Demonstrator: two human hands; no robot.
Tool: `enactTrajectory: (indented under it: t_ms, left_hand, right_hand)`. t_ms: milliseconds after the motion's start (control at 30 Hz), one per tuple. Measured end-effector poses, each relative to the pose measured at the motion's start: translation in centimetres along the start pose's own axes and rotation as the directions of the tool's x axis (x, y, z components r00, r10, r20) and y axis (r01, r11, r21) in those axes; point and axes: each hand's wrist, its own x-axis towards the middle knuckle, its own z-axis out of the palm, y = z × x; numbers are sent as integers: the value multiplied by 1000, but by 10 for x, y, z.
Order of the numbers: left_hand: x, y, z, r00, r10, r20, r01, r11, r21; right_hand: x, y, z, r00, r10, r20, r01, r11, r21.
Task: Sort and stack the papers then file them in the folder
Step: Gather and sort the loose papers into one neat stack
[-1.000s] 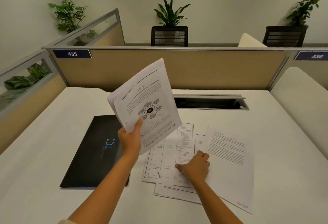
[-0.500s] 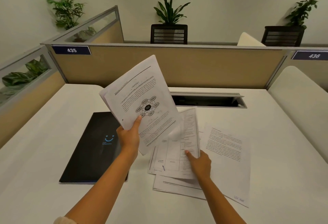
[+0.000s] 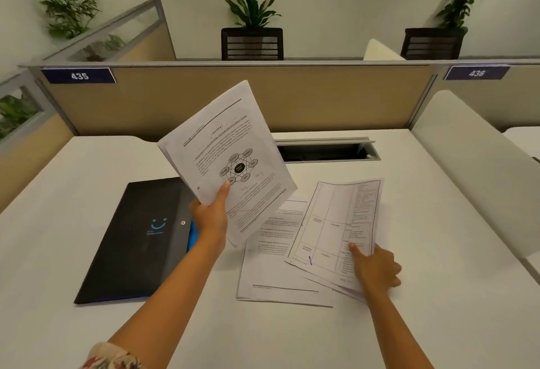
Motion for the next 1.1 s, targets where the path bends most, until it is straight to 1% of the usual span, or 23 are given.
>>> enactTrajectory:
  t_ms: [133,267,367,500,633,800,1000,1100]
  left_hand:
    - [-2,1,5,1000,1,5,-1,999,47]
    - [-3,2,7,1000,-7,8,7,998,60]
    - [-4,5,8,1000,-21,-2,21,999,34]
    - [-5,9,6,1000,-24,-14,24,1000,13]
    - [-6,14,2,1000,-7,-14,7,1000,12]
    - [-3,17,-11,1000,-12,-21,13,998,55]
    - [-3,17,-16,997,-53,-62,55,998,24]
    - [-4,16,-17,995,-64,-70,67,997,29]
  right_hand:
    - [-2,5,-6,999,34,-10,-35,996,-82]
    - [-4,10,-7,998,52,32,-47,989,-143]
    - [-1,8,-7,994,83,67,-76,992,-98]
    - [7,1,-11,990,122,74,-126,991,53]
    - [12,3,-13,986,127,106,-141,981,134]
    - [15,10,-14,984,35,177,-61,988,142]
    - [4,-4,-3,962,-76,264,-1,960,280]
    - [-15,-17,9,944,-134,300,37,951,308]
